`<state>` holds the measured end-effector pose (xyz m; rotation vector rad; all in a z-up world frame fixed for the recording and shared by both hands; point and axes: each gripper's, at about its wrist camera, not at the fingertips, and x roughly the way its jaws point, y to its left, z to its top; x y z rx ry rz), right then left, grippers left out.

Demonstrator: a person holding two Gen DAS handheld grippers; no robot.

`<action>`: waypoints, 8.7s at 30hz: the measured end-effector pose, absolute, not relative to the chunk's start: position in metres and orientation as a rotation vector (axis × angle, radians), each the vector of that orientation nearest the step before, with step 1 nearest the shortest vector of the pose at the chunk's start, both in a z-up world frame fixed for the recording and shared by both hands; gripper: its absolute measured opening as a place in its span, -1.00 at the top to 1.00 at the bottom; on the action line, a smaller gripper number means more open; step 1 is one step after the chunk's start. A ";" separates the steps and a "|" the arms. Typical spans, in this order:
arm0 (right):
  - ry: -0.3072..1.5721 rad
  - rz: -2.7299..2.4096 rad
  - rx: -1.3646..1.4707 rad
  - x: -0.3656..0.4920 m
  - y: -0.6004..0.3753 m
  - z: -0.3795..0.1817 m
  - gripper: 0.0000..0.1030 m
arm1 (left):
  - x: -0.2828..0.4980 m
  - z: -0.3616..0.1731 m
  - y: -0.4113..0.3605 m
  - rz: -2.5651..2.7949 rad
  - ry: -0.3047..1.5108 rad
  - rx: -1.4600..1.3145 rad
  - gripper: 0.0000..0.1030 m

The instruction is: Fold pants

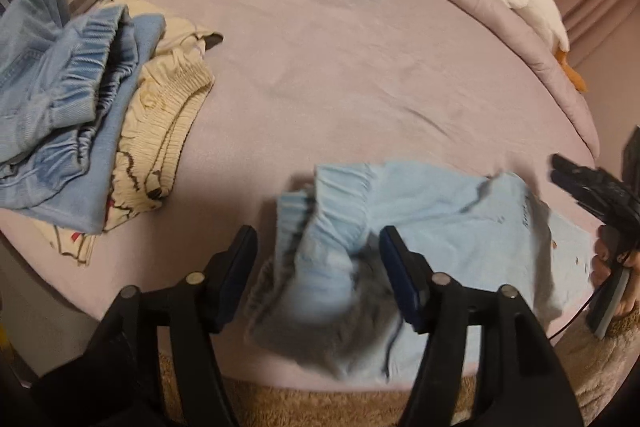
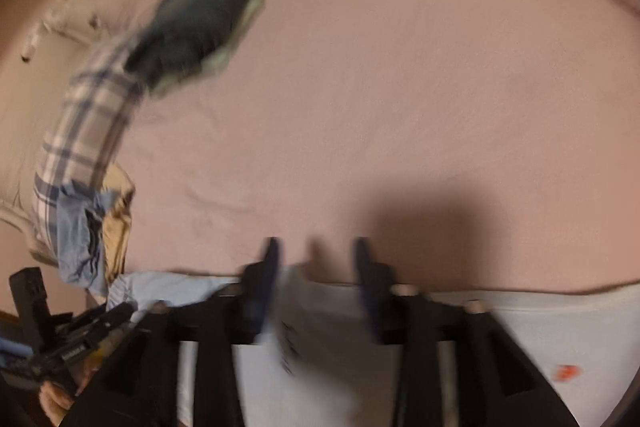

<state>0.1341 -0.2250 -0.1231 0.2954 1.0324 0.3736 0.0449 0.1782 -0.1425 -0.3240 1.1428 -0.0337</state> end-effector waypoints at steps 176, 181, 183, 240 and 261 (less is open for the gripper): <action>0.727 -0.416 0.808 -0.035 -0.582 -0.232 0.18 | 0.029 -0.155 -0.028 -0.281 1.093 -0.224 -0.83; 0.684 -0.389 0.817 -0.041 -0.582 -0.223 0.66 | 0.029 -0.155 -0.030 -0.272 1.120 -0.228 -0.82; 0.645 -0.374 0.791 -0.045 -0.579 -0.208 0.67 | 0.030 -0.149 -0.032 -0.278 1.127 -0.218 -0.81; 0.957 -0.216 -0.174 0.012 -0.320 -0.199 0.06 | 0.061 -0.172 -0.071 -0.464 1.205 -0.114 0.69; 0.767 0.340 0.273 -0.008 -0.258 -0.111 0.88 | 0.065 -0.133 -0.013 -0.492 1.138 -0.295 0.07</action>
